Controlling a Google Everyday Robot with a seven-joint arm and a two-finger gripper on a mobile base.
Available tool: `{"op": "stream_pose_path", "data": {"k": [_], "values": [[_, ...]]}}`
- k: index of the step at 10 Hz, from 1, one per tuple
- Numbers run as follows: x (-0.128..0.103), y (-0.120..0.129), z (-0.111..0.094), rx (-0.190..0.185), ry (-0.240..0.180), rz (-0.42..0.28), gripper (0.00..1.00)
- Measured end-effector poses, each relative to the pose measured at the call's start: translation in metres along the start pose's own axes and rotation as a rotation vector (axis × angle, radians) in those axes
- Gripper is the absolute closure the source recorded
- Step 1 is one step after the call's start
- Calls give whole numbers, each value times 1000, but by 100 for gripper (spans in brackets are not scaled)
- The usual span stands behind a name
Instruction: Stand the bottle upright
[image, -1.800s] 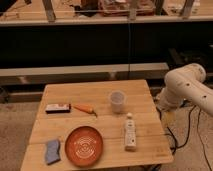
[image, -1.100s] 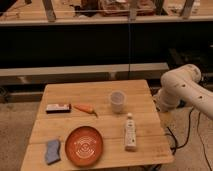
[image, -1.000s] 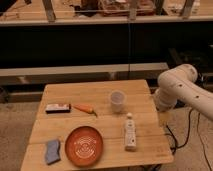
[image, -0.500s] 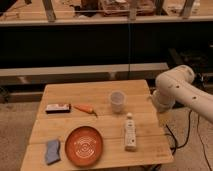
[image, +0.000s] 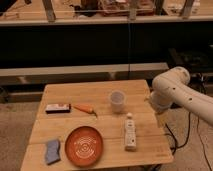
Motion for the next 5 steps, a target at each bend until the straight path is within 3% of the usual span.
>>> {"op": "stream_pose_path", "data": {"k": [5], "values": [[-5, -3, 9, 2, 1, -80, 20]]}}
